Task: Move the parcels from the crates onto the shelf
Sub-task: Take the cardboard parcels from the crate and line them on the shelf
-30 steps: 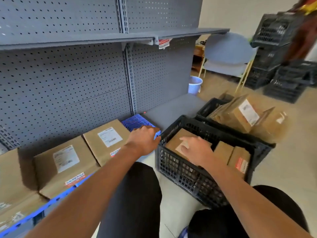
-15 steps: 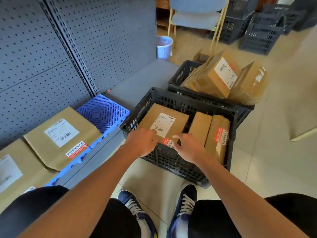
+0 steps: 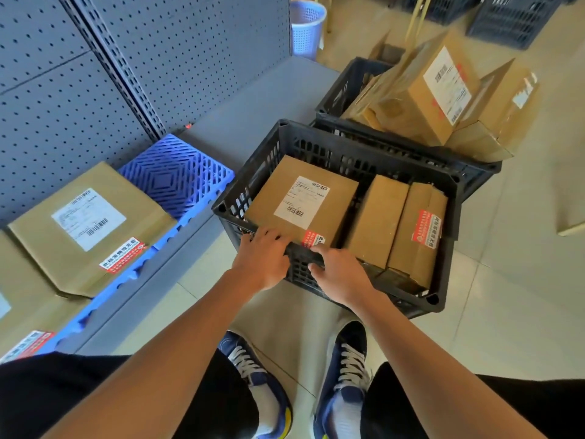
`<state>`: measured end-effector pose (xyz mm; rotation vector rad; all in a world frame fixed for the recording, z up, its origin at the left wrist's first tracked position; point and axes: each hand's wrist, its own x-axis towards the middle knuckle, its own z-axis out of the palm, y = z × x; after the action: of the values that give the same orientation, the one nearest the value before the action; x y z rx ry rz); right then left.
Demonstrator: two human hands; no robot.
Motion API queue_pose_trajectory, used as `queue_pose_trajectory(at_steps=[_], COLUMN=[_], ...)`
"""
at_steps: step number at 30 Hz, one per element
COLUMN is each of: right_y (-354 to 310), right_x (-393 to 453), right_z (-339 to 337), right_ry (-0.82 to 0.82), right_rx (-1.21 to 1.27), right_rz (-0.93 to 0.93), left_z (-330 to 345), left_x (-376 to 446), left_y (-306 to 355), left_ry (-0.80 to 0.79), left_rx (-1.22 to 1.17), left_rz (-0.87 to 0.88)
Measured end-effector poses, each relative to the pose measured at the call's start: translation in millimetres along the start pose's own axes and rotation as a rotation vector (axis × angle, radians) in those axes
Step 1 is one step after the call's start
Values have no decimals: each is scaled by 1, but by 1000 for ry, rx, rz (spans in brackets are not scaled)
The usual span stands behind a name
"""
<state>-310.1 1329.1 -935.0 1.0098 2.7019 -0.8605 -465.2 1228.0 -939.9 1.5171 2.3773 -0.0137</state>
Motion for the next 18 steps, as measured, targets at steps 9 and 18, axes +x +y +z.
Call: queue_pose_trajectory(at_steps=[9, 18], right_y=[8, 25], right_x=[-12, 22], right_z=[0, -5], right_ry=[50, 55], right_rx=[53, 196], right_rz=[49, 129], left_z=[2, -13], left_x=[-14, 17], left_y=[14, -2], left_ry=[-16, -10], left_rx=[-19, -163], left_rz=[-19, -68])
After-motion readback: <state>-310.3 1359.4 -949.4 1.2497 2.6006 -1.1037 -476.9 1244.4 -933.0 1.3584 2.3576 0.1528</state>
